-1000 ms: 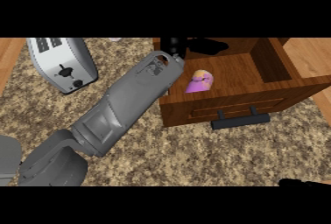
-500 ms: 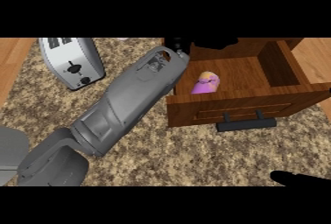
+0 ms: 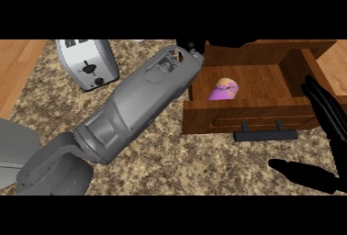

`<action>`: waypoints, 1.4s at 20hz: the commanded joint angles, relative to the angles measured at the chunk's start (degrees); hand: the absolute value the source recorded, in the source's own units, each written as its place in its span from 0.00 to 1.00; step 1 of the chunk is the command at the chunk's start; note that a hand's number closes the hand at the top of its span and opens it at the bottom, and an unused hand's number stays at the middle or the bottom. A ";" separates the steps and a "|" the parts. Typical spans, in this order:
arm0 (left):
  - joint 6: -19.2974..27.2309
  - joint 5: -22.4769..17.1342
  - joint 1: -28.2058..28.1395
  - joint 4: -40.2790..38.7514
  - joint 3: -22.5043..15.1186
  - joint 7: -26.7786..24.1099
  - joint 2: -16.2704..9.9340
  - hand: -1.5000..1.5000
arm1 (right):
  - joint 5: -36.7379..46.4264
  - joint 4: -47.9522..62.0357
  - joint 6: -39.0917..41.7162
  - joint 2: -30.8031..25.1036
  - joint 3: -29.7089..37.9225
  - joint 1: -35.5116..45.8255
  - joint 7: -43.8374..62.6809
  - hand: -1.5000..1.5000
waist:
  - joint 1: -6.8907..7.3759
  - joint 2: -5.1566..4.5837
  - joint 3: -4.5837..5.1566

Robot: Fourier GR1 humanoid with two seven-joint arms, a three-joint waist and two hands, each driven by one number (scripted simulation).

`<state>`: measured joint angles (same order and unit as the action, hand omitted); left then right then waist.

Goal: Pick up the can, place it into the drawer and close the drawer

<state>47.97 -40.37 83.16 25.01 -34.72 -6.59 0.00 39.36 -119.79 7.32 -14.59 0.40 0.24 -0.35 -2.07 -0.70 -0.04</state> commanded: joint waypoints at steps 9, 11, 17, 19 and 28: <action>-0.60 2.88 -1.72 6.85 0.91 6.93 -6.12 0.00 | 16.94 22.93 -12.16 1.02 -3.51 5.86 -3.36 0.00 | 3.29 0.99 -0.01; -2.71 4.17 -2.75 8.62 -0.54 9.42 -8.06 0.00 | 19.89 26.83 -15.00 3.72 -5.02 8.46 -1.82 0.00 | 3.66 0.99 0.01; -1.77 5.98 -5.11 17.81 -0.64 15.20 -14.16 0.00 | 22.65 40.69 -22.53 5.82 -3.96 12.58 -4.68 0.00 | 4.04 1.03 0.00; -1.70 6.35 -8.75 21.80 -1.43 16.66 -15.60 0.00 | 22.78 43.89 -24.43 6.43 -2.56 15.38 -4.60 0.00 | 4.54 1.08 0.00; -3.55 8.03 -13.23 29.69 -1.35 19.48 -21.86 0.00 | 28.49 61.85 -32.25 6.34 0.74 25.87 -4.86 0.00 | 5.11 0.57 0.00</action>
<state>45.69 -32.93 72.39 51.62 -36.12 11.86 -18.99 66.20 -66.70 -23.24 -10.09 0.88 23.52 -6.29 2.83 1.21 1.26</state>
